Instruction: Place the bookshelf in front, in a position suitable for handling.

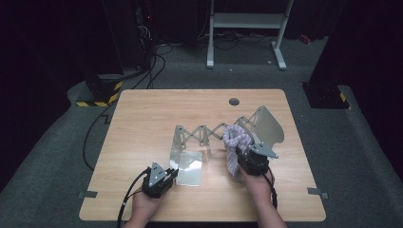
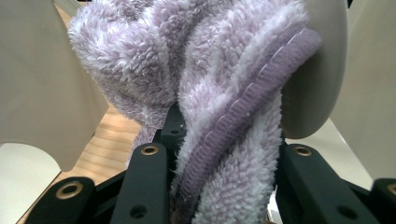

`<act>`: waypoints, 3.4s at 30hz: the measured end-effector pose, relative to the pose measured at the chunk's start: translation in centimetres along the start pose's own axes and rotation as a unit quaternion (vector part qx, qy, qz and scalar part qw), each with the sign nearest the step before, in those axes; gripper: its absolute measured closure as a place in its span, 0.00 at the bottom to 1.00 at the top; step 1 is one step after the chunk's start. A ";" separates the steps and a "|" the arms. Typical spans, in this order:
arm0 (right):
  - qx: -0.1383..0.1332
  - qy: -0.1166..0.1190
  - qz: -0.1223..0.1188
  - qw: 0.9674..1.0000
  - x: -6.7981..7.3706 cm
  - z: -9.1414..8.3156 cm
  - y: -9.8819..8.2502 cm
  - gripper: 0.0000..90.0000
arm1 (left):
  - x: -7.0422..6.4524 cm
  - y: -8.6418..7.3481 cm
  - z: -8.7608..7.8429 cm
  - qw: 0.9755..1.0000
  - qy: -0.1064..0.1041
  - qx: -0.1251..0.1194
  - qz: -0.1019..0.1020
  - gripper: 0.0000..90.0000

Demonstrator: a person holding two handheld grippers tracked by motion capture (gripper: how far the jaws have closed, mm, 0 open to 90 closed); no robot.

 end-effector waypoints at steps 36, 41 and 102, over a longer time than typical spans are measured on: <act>-0.073 0.136 -0.101 0.983 15.0 -3.0 6.3 0.72 | 3.1 -1.7 -2.8 1.000 0.000 -0.004 -0.025 0.67; -0.023 0.103 -0.097 0.990 13.4 0.1 3.2 0.71 | 3.3 -1.7 -2.8 1.000 -0.002 -0.005 -0.029 0.67; 0.038 0.013 -0.138 0.990 13.7 6.8 1.5 0.72 | 2.8 -1.8 -2.7 0.999 -0.019 0.003 -0.032 0.64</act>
Point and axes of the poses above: each handheld gripper's, and its own axes: z roughly forward along the jaws, y roughly out of its top, x roughly to its left, the point moved 3 cm from there along z, roughly forward along the jaws, and after that the axes turned 6 degrees about y, right-handed, at the moved point
